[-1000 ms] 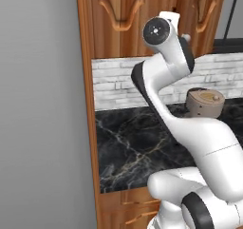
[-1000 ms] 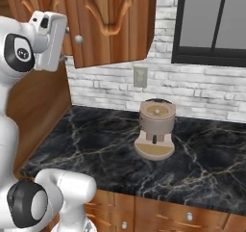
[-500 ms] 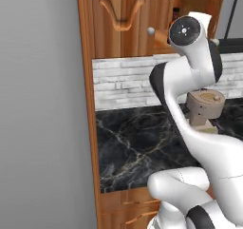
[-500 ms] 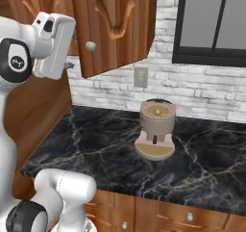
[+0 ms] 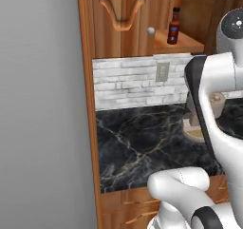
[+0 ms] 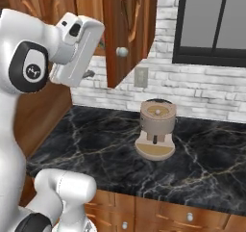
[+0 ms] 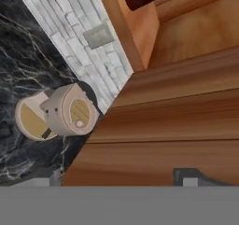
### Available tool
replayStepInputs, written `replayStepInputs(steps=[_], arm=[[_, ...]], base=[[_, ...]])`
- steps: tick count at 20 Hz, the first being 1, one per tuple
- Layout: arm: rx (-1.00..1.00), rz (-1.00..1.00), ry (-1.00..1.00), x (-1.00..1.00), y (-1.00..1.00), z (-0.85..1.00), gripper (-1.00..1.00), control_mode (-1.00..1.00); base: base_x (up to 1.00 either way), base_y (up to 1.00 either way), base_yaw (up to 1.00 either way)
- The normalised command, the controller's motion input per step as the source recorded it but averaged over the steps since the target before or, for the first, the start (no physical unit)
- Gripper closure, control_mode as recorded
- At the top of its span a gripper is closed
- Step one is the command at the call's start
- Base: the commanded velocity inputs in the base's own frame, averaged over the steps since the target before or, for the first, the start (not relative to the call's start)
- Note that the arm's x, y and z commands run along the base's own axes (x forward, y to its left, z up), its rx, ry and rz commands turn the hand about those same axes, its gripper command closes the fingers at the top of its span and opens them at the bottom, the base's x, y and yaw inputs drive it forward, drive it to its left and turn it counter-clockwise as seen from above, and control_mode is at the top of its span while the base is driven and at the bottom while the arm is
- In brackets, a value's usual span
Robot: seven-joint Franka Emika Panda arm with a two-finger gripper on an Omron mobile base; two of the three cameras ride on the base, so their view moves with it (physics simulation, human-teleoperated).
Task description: The dining table condiment station is running low on condiment bottle. Refill the condiment station by opening the cabinet and taking the condiment bottle from the cabinet and placing it on the dining table.
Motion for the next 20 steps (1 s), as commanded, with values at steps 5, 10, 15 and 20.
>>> replayStepInputs(steps=[5, 10, 15, 20], arm=[[0.11, -0.02, 0.05, -0.06, -1.00, -0.08, -1.00, -1.00], [0.08, 0.00, 0.01, 0.00, -0.92, -0.01, -1.00, -1.00], [0.00, 0.00, -0.02, -0.22, 0.12, 0.02, -1.00, -1.00], [-0.01, 0.00, -0.01, -0.32, 0.85, 0.12, -1.00, -1.00]], base=[[0.00, 0.00, 0.00], [0.00, 0.00, 0.00], [0.00, 0.00, 0.00], [0.00, 0.00, 0.00]])
